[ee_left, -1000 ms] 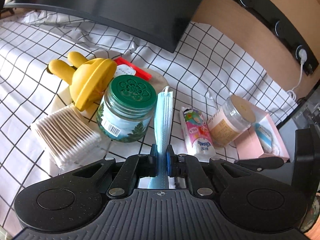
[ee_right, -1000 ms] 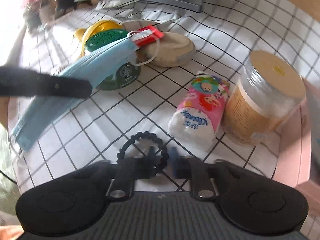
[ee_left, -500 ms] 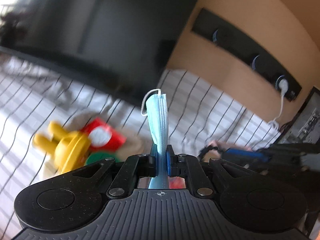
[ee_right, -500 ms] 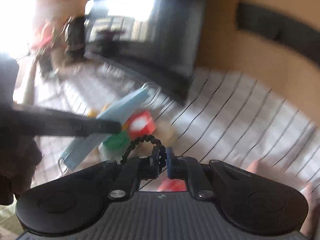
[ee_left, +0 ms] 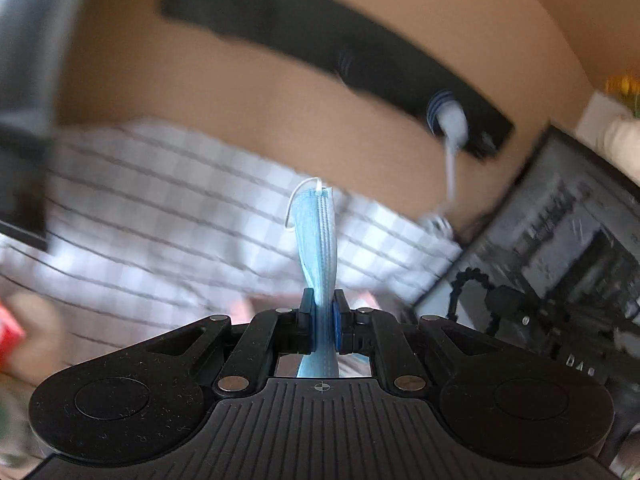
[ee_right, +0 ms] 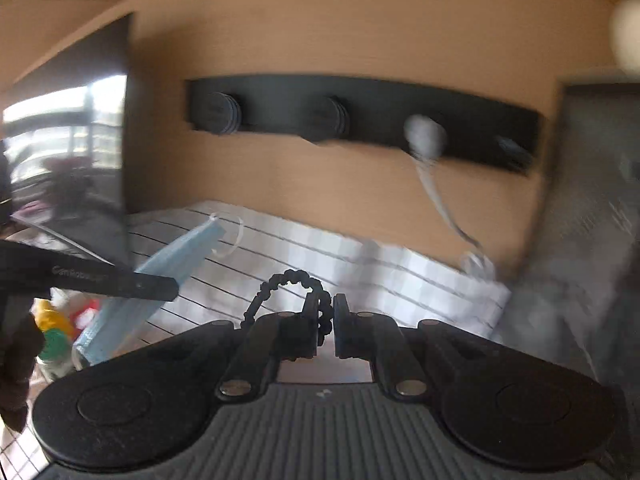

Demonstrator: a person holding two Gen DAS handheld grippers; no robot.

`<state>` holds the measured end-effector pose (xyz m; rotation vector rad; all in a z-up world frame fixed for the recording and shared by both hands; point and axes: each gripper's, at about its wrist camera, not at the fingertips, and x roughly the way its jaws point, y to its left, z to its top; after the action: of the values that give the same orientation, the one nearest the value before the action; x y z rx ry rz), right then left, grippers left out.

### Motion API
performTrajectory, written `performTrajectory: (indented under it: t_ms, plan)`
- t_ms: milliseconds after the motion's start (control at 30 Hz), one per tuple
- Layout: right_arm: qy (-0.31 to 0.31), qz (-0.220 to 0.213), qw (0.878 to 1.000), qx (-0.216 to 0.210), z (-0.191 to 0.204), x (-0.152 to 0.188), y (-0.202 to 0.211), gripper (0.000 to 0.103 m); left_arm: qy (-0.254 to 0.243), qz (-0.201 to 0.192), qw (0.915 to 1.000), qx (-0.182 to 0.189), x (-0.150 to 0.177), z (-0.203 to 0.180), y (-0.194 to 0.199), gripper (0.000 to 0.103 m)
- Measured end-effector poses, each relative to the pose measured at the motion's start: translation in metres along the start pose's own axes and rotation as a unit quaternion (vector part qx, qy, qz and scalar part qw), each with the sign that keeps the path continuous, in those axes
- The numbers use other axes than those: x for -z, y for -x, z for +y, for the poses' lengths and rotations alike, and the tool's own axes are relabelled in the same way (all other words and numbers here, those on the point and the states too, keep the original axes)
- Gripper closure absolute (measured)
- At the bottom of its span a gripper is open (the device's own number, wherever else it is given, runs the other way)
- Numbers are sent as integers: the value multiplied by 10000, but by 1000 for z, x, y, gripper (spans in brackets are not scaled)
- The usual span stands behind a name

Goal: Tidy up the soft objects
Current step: 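Carry mask and hair tie over the pink box and open both tools, then lower the left tool onto the cotton swab bundle and grasp it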

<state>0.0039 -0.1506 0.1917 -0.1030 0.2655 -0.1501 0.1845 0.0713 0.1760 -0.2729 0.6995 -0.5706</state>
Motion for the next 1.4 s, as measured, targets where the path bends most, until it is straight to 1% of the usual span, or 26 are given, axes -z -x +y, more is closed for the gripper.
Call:
performTrajectory:
  t_ms: [33,100,200,267,300,333,400,433,467,533,600,633,700,767,833,900,967,1000,1033,1067,1100,1167,1233,1333,1400]
  plan:
    - [-91,76,9999,59,-12,8,-1,96,13,238,9997,21,4,-7,-17,92]
    - [-247,200,9994,147,-27,20,-3,96,33,658,9978,-80,6,-18,-42,92]
    - [-533,352,9979,119,-41,37,-12,96,141,1286,9905,-462,9,-28,-83,92]
    - [-746,439,9962,19,-45,46,-23,96,174,1458,9875,-573,9,-27,-102,93]
    - [-847,481,9952,-39,-49,49,-29,96,157,1452,9878,-549,9,-27,-111,93]
    - [-922,520,9944,-81,-49,52,-38,96,96,1408,9889,-466,8,-28,-122,92]
    - [-1017,602,9929,-139,-52,57,-51,96,-77,1388,9901,-208,10,-27,-145,86]
    - [-1019,634,9927,-134,-52,62,-57,96,-122,1456,9891,-201,13,-25,-157,82]
    - [-996,652,9928,-110,-52,65,-62,96,-166,1538,9875,-306,15,-25,-166,80]
    - [-854,678,9940,17,-50,71,-72,96,-394,1656,9829,-702,20,-25,-181,80]
    - [-650,702,9952,194,-44,77,-80,96,-665,1823,9739,-1179,24,-24,-191,80]
    - [-551,721,9956,224,-40,81,-83,96,-741,1893,9701,-1330,26,-23,-193,80]
    - [-431,771,9959,184,-34,87,-89,96,-665,1947,9687,-1386,27,-20,-188,80]
    - [-439,855,9953,62,-28,93,-94,96,-498,1948,9725,-1179,27,-18,-176,80]
    - [-472,938,9945,-72,-24,96,-103,96,-464,1880,9769,-902,27,-19,-158,80]
    - [-466,1127,9925,-128,-19,98,-115,95,-468,1689,9810,-836,26,-21,-140,80]
    - [-430,1333,9900,-168,-14,100,-126,95,-421,1388,9863,-781,26,-20,-114,80]
    - [-436,1367,9895,-170,-13,102,-128,93,-380,1231,9889,-745,26,-20,-101,80]
    - [-446,1402,9889,-192,-12,102,-128,90,-340,1018,9917,-707,27,-17,-84,80]
    - [-447,1445,9883,-212,-12,102,-127,76,-325,843,9935,-694,27,-15,-70,80]
    - [-454,1465,9879,-206,-12,102,-125,56,-312,683,9946,-713,28,-12,-56,80]
    - [-482,1380,9892,-97,-13,98,-114,38,-275,395,9953,-843,31,-4,-25,80]
    - [-449,1291,9906,-51,-12,91,-102,38,-167,229,9950,-956,36,8,0,80]
    - [-407,1187,9920,113,-9,76,-88,37,257,-79,9933,-1126,43,36,44,80]
    - [-473,1101,9925,248,-5,64,-79,36,548,-203,9899,-1292,47,58,72,80]
